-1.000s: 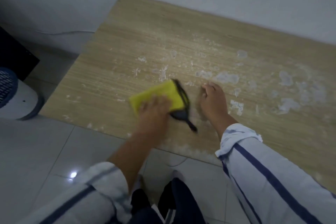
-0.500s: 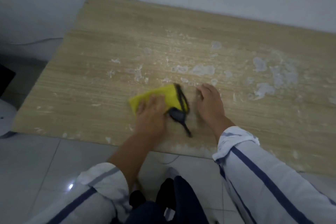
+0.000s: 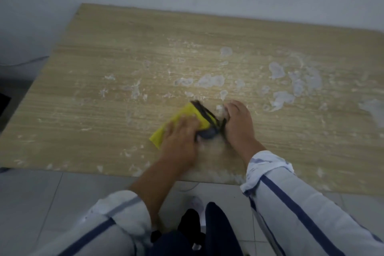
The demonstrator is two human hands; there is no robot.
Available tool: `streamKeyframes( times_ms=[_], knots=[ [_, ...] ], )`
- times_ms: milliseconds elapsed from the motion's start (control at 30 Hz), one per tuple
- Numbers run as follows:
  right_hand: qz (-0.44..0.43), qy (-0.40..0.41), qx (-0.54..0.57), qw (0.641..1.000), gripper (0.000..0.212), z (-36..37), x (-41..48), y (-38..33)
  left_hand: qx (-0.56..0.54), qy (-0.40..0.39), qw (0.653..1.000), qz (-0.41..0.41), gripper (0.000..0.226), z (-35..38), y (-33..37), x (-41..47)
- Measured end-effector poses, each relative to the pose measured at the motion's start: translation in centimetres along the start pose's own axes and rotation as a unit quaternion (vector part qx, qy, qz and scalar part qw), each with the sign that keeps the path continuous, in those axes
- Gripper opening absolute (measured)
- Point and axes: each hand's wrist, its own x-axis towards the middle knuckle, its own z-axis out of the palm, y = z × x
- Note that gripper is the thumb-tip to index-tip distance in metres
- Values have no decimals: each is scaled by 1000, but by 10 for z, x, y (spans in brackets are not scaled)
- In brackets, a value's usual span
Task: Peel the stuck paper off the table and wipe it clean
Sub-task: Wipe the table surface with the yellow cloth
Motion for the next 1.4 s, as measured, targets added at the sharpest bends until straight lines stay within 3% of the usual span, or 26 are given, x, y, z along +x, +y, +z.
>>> streamKeyframes(
  times_ms=[100, 200, 267, 333, 400, 500, 667, 733, 833, 900, 1000, 1100, 1133, 1167, 1233, 1300, 1333, 1400],
  knots=[
    [-9, 9, -1, 1000, 36, -3, -2, -3, 9, 60, 979, -195, 51, -23, -63, 29],
    [-4, 21, 21, 1000, 35, -4, -7, -13, -46, 117, 949, -289, 41, -45, -69, 45],
    [-9, 12, 37, 999, 35, -1, -7, -28, -90, 121, 962, -228, 32, -40, -27, 46],
    [11, -8, 57, 998, 39, 6, -5, -40, -71, 45, 993, -85, 45, -18, 12, 33],
    [28, -19, 84, 996, 37, 11, -4, -48, -23, -33, 999, -10, 55, 0, 17, 13],
    [-2, -19, 65, 998, 47, 18, -9, -51, -1, 28, 998, -50, 58, -10, -41, 4],
    [-47, -21, 25, 998, 38, 32, -8, -84, -38, 111, 950, -288, 57, -62, -125, 14],
    [-64, -27, 35, 997, 39, 46, -6, -106, -59, 117, 957, -259, 53, -64, -111, 14],
    [-67, -44, 61, 995, 53, 63, -1, -137, -51, 17, 994, -100, 55, -50, -90, -1],
    [-79, -63, 36, 994, 59, 72, 3, -154, -18, 47, 995, -81, 57, -54, -118, -5],
    [-100, -73, -3, 992, 47, 85, 10, -176, -2, 144, 966, -214, 56, -82, -189, -6],
    [-100, -36, -23, 994, 48, 99, 13, -188, -60, 178, 881, -435, 54, -125, -253, -8],
    [-95, -21, -25, 995, 50, 101, 13, -189, -78, 198, 850, -482, 54, -135, -261, -6],
    [-95, -10, -28, 995, 50, 103, 14, -189, -87, 217, 842, -486, 54, -138, -259, -3],
    [-99, 0, -39, 994, 48, 105, 13, -190, -84, 203, 900, -376, 54, -128, -240, 1],
    [-100, 3, -44, 994, 46, 105, 14, -190, -54, 115, 967, -221, 55, -111, -217, -5],
    [-100, 1, -50, 994, 46, 106, 14, -190, -30, 90, 978, -185, 55, -108, -220, -10],
    [-101, 2, -59, 993, 45, 107, 14, -191, -7, 115, 963, -245, 55, -118, -253, -13]
  ],
)
